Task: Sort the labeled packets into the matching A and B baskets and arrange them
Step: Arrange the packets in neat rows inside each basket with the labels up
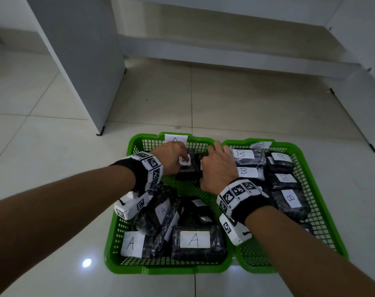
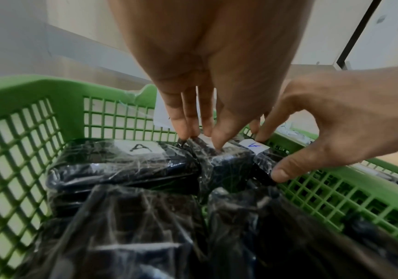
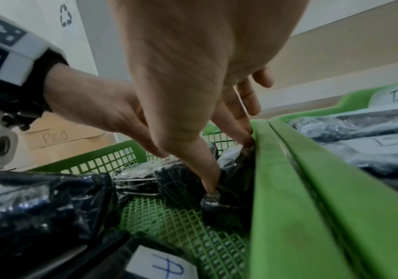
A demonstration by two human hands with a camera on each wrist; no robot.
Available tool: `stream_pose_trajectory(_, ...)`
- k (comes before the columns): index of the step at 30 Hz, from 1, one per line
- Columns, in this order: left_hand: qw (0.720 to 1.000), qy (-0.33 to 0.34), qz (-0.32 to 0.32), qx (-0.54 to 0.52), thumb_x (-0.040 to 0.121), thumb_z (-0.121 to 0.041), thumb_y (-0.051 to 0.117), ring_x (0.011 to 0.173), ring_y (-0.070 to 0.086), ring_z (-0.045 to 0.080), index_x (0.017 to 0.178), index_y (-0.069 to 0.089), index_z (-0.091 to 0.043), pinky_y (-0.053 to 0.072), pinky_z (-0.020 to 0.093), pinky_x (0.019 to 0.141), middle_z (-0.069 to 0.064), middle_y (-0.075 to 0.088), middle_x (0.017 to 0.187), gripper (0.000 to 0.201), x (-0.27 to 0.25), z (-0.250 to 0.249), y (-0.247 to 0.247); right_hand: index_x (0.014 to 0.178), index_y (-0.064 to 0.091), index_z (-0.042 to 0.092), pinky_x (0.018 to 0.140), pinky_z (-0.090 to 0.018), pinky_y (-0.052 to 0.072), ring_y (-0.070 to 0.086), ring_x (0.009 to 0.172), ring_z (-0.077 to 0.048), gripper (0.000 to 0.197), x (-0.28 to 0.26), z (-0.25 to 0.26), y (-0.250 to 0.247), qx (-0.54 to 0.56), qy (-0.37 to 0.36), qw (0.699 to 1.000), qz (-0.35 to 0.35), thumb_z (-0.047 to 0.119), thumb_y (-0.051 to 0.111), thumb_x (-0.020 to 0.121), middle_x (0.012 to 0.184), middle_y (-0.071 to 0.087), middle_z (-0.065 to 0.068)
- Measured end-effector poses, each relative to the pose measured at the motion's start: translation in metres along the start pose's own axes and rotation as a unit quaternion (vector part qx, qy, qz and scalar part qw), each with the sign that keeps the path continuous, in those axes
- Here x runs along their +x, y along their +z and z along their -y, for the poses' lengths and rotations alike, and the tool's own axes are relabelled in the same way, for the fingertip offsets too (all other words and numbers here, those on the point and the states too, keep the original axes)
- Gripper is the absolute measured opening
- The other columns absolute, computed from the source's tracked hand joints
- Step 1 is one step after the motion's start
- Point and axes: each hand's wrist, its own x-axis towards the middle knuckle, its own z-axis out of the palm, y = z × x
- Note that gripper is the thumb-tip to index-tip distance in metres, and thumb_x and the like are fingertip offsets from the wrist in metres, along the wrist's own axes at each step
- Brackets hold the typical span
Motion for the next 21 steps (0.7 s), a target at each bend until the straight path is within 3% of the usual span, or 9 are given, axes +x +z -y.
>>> stream_pose_trajectory(4,1.0,0.004,0.011,0.009,0.08,-0.01,0.069,0.115,0.058,0.023,0.113,0.073,-0.016,0.049,0.036,0.098,0.002,0.061,0.126,0.034,0.002,0.001,0.002,0.094,0.073,0.013,0.102,-0.044,0.026,0.04,0.117,-0.027,0.04,0.003,-0.008,0.009,-0.032,-0.028,0.999,-0.014,0.051,0.071,0.084,0.106,0.065,-0.006)
stream_pose_trajectory(8,1.0,0.004,-0.008,-0.013,0.076,-0.023,0.072,0.107,0.061,0.024,0.107,0.074,-0.015,0.052,0.039,0.092,0.003,0.064,0.118,0.032,0.001,0.001,0.005,0.097,0.07,0.014,0.103,-0.044,0.025,0.042,0.119,-0.026,0.038,0.004,-0.01,0.014,-0.007,-0.028,0.999,-0.029,0.049,0.071,0.085,0.103,0.069,-0.003)
stream_pose_trajectory(15,1.0,0.008,-0.012,-0.009,0.075,-0.022,0.08,0.116,0.056,0.023,0.111,0.072,-0.013,0.046,0.033,0.098,0.004,0.062,0.127,0.038,0.003,0.001,0.009,0.084,0.071,0.018,0.102,-0.046,0.024,0.045,0.115,-0.025,0.03,0.002,-0.008,0.009,-0.034,-0.027,0.999,-0.017,0.046,0.078,0.077,0.081,0.07,0.0)
stream_pose_trajectory(18,1.0,0.002,-0.007,-0.009,0.074,-0.022,0.081,0.115,0.056,0.023,0.11,0.072,-0.013,0.046,0.032,0.097,0.004,0.062,0.125,0.038,0.004,0.0,0.008,0.075,0.066,0.019,0.104,-0.045,0.023,0.046,0.113,-0.025,0.017,0.002,-0.003,0.003,-0.048,-0.031,0.998,-0.018,0.033,0.076,0.079,0.072,0.064,0.0)
stream_pose_trajectory(21,1.0,0.003,-0.016,-0.007,0.075,-0.022,0.08,0.114,0.056,0.024,0.11,0.071,-0.013,0.045,0.031,0.095,0.004,0.062,0.124,0.037,0.003,0.0,0.01,0.073,0.062,0.021,0.104,-0.044,0.022,0.047,0.111,-0.024,0.023,0.001,-0.003,0.0,-0.044,-0.026,0.999,-0.007,0.038,0.076,0.08,0.071,0.061,0.002)
